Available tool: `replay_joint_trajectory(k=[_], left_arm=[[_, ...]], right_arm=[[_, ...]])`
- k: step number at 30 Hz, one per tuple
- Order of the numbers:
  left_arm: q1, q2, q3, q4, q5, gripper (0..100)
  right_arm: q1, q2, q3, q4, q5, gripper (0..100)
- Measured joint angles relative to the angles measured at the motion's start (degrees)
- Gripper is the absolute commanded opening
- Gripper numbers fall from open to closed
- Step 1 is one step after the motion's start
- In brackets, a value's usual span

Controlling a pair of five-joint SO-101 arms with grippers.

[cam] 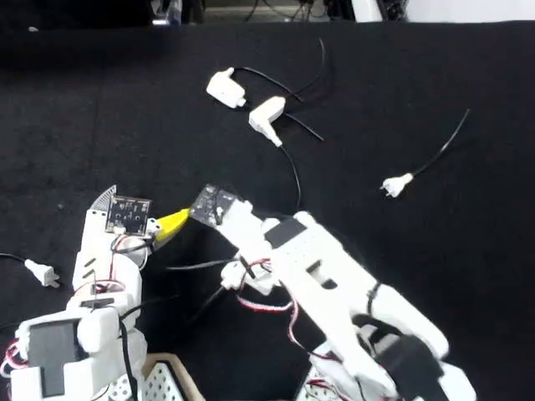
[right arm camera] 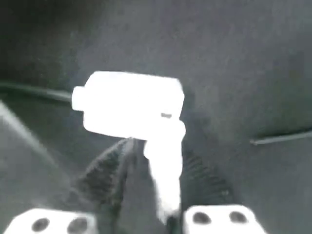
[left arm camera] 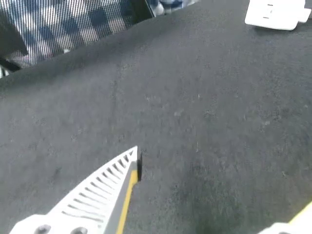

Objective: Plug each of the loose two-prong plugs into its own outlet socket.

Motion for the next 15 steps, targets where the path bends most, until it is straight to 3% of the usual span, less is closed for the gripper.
replay_joint_trajectory(k=[7,15], left_arm=[[0.0,0.0,0.0,0.0,0.0,52],[0.0,0.0,0.0,0.0,0.0,52]], right_arm=[[-0.09,1.85,0.53,-0.53,-0.88,2.1],[-0.62,2.46,0.53,-0.44,-0.88,22.4]])
